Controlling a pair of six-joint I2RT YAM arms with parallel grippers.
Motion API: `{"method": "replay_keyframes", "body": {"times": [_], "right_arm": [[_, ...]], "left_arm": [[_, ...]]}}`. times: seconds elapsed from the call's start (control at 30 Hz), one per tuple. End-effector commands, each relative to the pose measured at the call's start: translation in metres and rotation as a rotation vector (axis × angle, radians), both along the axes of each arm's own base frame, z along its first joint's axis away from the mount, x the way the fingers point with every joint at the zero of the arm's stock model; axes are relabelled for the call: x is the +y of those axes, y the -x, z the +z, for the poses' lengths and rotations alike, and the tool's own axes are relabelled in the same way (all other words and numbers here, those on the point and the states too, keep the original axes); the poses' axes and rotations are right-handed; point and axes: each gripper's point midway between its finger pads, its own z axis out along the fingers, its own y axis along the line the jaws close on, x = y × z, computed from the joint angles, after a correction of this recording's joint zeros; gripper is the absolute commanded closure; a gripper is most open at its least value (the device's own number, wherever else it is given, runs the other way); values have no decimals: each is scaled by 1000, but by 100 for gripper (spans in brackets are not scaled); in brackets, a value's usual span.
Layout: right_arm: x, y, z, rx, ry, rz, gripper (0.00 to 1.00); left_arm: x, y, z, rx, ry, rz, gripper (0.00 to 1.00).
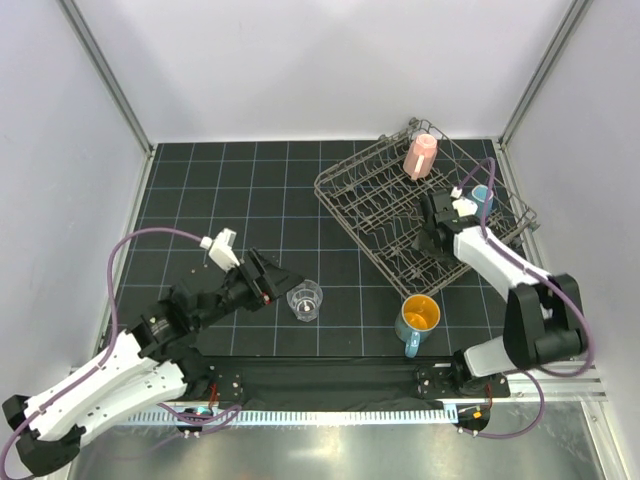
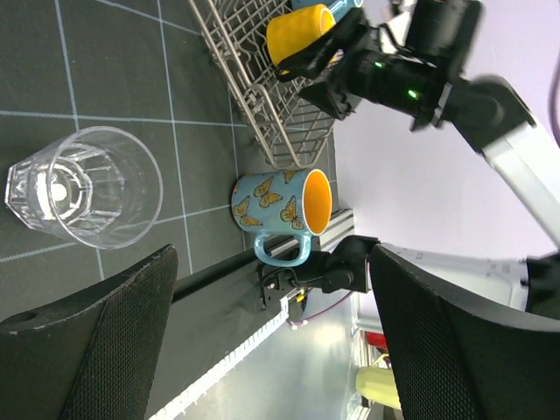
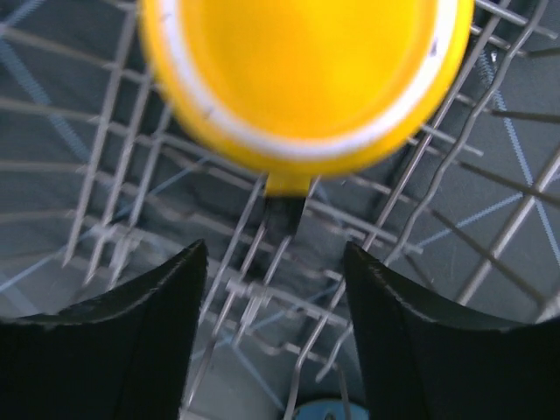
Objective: Load the cups into the dish rack
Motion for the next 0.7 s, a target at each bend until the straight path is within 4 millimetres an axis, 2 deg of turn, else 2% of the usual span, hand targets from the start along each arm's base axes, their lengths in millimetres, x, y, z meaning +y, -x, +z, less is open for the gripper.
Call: {"method": "replay_keyframes", "body": {"times": [0.0,0.07,0.13,0.17,0.2,0.23,0.27,0.3,0.33,0.37,0.43,0.47,0.5,0.53,0.57,0.67], "right_arm": [[12,7,31,-83,-17,76,32],[17,12,47,-119,-34,115,29],[19,20,61,-143,-34,152,27],[22,23,66,-154,-40,171,27],[25,27,71,-157,-49,196,27],[27,30,77,-170,-51,212,27],[28,32,90,-203,-53,242,27],[31,37,96,-207,-62,272,27],[33,39,102,-217,-60,296,27],[32,40,120,-255,-53,315,27],[26,48,133,-263,-35,315,27],[26,48,146,-290,-26,331,27],[24,53,156,-318,-25,343,27],[25,55,162,-335,-30,363,27],[24,58,172,-365,-24,380,27],[23,63,183,-399,-24,393,27]], "left_arm": [[-11,-2,18,7,20,-28,14],[-18,-4,26,9,23,-41,16],[-29,-8,21,36,-9,-60,24],[-34,-10,31,24,-3,-65,28],[-44,-5,34,15,-19,-96,31],[-55,-10,23,28,-73,-91,32],[-62,-10,24,18,-97,-92,32],[-72,-10,38,-6,-102,-95,31],[-85,2,38,-22,-131,-139,32],[-98,-5,26,-16,-192,-123,32],[-115,1,34,-34,-228,-144,32],[-125,-5,18,-37,-299,-121,33],[-129,-5,14,-50,-336,-109,34],[-140,3,22,-71,-354,-124,33],[-146,-3,9,-93,-430,-95,33],[-165,-1,11,-121,-490,-97,33]]}}
